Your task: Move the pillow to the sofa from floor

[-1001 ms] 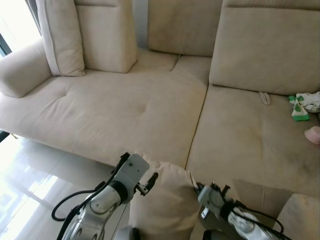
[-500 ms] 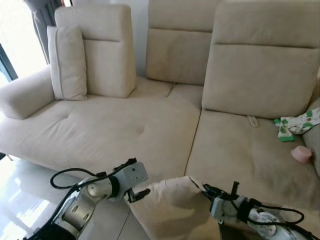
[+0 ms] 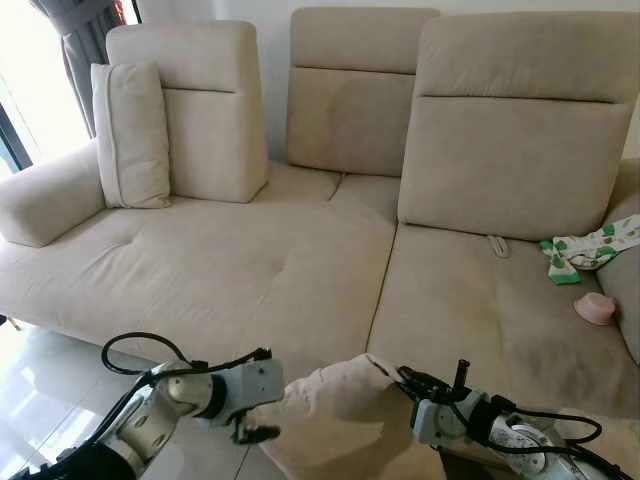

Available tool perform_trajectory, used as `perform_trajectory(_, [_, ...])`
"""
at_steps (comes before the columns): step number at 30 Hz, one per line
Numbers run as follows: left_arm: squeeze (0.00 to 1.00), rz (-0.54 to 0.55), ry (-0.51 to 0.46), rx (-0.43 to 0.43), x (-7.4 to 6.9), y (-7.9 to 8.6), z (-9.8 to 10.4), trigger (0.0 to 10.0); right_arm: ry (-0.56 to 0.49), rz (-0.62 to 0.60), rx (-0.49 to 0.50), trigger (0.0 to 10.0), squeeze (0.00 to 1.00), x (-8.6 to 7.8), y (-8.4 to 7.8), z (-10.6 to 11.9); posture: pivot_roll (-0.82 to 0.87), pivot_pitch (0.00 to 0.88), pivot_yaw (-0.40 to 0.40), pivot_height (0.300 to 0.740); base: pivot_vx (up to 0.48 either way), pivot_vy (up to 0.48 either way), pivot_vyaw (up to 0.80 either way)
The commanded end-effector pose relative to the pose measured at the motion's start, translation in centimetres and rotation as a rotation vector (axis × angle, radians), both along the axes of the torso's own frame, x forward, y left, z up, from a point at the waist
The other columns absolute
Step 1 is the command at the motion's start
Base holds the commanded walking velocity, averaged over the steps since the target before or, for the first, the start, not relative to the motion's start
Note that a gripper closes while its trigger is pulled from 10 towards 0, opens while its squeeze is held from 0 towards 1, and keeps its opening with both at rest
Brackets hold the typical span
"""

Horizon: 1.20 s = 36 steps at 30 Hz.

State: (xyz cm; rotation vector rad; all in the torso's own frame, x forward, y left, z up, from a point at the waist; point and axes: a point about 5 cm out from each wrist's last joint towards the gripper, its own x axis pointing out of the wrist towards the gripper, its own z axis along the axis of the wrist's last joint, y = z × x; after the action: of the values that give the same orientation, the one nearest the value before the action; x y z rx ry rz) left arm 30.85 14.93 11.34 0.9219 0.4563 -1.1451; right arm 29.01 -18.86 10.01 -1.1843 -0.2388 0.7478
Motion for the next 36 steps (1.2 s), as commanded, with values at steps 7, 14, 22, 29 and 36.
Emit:
perform_trajectory(7, [0.00,0.023,0.002,0.000,0.9,-0.6,-1.0,10.0,-0.145,0.084,0.048,0.0,0.00,0.1,2.4,3.0,-0.05,0.000,0.064,0.575,0.000,0.000,0.00])
perform_trajectory(14, [0.00,0.057,-0.027,0.006,1.8,-0.6,-0.6,10.0,-0.148,0.097,0.051,0.0,0.00,-0.2,3.1,3.1,-0.06,0.000,0.064,0.575,0.000,0.000,0.00])
perform_trajectory(22, [0.00,0.090,0.072,0.128,1.2,1.1,-2.2,10.0,-0.197,0.090,0.070,0.0,0.00,-0.3,3.2,4.2,-0.06,0.000,0.056,0.575,0.000,0.000,0.00])
perform_trajectory(29, [0.00,0.137,0.086,0.179,1.3,1.9,-2.9,10.0,-0.227,0.094,0.074,0.0,0.00,-0.6,3.2,4.8,-0.06,0.000,0.056,0.575,0.000,0.000,0.00])
perform_trajectory(36, [0.00,0.112,0.089,0.104,1.4,0.2,-2.5,0.0,-0.242,0.089,0.099,0.0,0.00,-0.5,3.6,5.0,-0.06,0.000,0.058,0.575,0.000,0.000,0.00])
